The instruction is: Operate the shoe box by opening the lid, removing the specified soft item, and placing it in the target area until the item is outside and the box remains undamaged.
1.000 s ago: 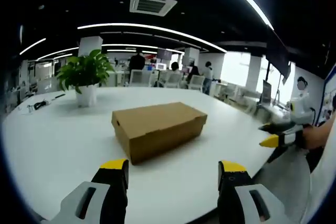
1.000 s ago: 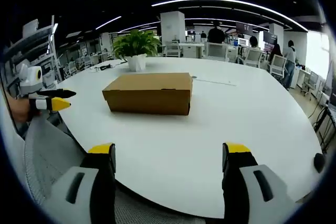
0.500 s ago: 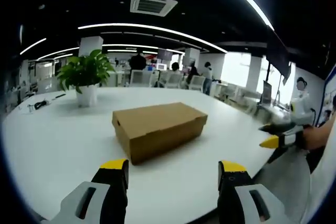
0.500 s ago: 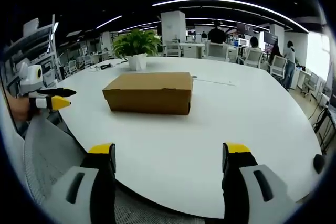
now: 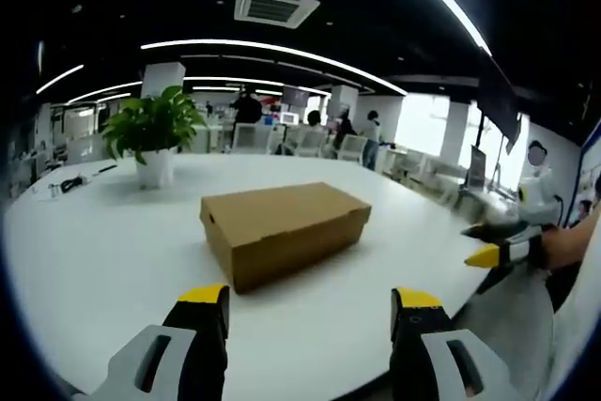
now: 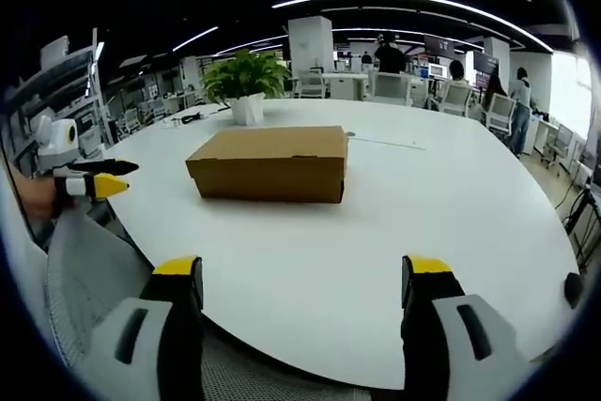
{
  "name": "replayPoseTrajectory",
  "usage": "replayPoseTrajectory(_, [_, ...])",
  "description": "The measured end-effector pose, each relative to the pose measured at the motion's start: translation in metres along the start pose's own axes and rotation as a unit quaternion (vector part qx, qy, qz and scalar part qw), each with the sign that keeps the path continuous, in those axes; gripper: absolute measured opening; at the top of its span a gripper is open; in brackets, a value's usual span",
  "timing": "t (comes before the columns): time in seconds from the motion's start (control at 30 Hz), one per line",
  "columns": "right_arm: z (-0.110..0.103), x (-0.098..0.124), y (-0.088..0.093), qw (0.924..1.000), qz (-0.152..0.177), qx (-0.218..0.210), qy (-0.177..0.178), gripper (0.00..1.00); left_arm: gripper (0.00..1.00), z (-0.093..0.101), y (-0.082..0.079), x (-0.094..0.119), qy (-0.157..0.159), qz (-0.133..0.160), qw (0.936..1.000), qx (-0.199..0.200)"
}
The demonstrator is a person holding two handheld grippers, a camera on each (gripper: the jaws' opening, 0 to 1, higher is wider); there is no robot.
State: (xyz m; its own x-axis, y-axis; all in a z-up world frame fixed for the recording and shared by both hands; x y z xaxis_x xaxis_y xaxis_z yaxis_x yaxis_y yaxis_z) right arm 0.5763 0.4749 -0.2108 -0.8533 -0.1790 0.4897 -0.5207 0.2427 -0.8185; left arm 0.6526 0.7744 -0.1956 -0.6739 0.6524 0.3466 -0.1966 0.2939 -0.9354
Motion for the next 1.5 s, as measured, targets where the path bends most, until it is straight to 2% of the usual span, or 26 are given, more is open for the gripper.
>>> replayPoseTrajectory(0.47, [0.005, -0.001, -0.001, 0.9996, -0.009, -0.027, 0.004, 0.85, 0.71, -0.009, 0.001, -0.001, -0.008, -0.01, 0.9997, 0.021])
replayPoseTrajectory(1.03, [0.006, -0.002, -0.002, 0.9995, -0.022, -0.022, 0.006, 0.85, 0.71, -0.013, 0.002, -0.002, -0.006, -0.012, 0.9995, 0.03])
replayPoseTrajectory(1.5, [0.016, -0.012, -0.021, 0.9998, -0.016, -0.009, 0.003, 0.85, 0.71, -0.023, -0.008, -0.013, -0.001, -0.01, 0.9998, 0.019])
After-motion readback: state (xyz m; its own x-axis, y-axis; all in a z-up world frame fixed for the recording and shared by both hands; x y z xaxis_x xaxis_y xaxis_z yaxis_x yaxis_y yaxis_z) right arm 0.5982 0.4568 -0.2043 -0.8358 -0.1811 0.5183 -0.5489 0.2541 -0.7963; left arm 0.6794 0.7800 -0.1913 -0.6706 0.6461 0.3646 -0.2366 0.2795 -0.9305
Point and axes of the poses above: the point that each gripper's makers call its tool centre point, and the gripper's own axes: x roughly backward along the fingers, z roughly to its right, y roughly out of its underside, the point moved 5 cm from there along x, roughly backward along the fingers, and after that the axes turned 15 degrees about -x, right-handed, at the moved point
